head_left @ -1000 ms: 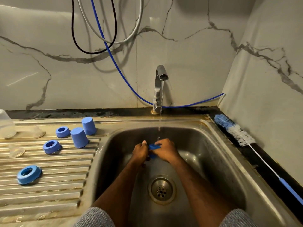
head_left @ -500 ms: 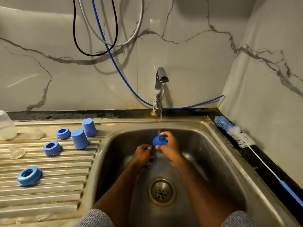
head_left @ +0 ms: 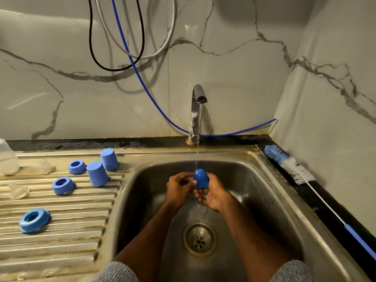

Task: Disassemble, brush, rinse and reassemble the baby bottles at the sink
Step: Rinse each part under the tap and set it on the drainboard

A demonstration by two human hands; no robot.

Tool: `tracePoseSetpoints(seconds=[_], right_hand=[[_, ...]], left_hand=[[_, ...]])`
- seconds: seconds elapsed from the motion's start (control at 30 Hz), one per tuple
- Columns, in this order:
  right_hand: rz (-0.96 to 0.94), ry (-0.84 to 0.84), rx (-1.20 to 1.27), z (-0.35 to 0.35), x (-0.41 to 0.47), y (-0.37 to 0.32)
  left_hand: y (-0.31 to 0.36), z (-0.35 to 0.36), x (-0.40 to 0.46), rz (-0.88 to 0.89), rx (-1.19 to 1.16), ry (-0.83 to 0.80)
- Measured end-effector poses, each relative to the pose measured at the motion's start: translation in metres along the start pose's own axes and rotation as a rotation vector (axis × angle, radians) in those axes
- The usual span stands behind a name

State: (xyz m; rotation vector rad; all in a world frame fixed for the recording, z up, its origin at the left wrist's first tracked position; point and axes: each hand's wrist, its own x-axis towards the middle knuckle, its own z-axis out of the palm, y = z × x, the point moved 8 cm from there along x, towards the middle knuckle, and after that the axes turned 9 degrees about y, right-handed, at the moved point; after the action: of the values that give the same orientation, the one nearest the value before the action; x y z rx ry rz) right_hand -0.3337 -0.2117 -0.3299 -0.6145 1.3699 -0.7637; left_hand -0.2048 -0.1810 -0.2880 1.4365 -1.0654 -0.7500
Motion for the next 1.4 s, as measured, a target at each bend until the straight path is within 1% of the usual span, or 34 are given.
tracePoseSetpoints(seconds=[0.2,0.33,0.47,0.63,0.73,0.8,0.87,0.9,0.97,1.03,1.13,1.27,1.4], right_hand=[[0.006,0.0,0.0,0.001,-0.003,0.0],[-0.048,-0.021,0.021,0.004,-0.004,-0.003],[-0.087,-0.067,0.085,0.006,-0.005,-0.007],[-0.107,-0.077,0.131,0.006,-0.01,-0.01],[-0.149,-0.052,0.13,0.009,-0.007,-0.014],[-0.232,-0.038,0.101,0.013,-0.002,-0.019],[-0.35,0.018,0.02,0.011,0.0,-0.026],[-0.416,0.073,-0.058,0.009,-0.001,-0.03],[-0.563,0.202,-0.282,0.004,-0.007,-0.038],[-0.656,0.277,-0.469,0.003,-0.012,-0.042],[-0.718,0.31,-0.602,0.005,-0.018,-0.045],[-0.769,0.356,-0.695,0.004,-0.019,-0.047],[-0.8,0.317,-0.755,0.006,-0.017,-0.048]], left_hand=[[-0.001,-0.003,0.001,0.007,0.049,0.017],[-0.006,-0.006,0.004,-0.002,0.073,0.039],[-0.009,-0.007,0.006,0.016,0.1,0.026],[-0.012,-0.008,0.007,0.013,0.073,0.015],[-0.012,-0.007,0.006,0.01,0.051,0.018],[-0.015,-0.006,0.007,-0.016,0.047,0.039],[-0.018,-0.007,0.009,-0.027,0.08,0.072],[-0.019,-0.008,0.01,-0.028,0.106,0.091],[-0.022,-0.012,0.012,-0.053,0.122,0.116],[-0.024,-0.013,0.012,-0.09,0.098,0.118],[-0.024,-0.012,0.011,-0.096,0.123,0.108],[-0.021,-0.011,0.009,-0.089,0.138,0.09],[-0.018,-0.013,0.006,-0.107,0.131,0.082]])
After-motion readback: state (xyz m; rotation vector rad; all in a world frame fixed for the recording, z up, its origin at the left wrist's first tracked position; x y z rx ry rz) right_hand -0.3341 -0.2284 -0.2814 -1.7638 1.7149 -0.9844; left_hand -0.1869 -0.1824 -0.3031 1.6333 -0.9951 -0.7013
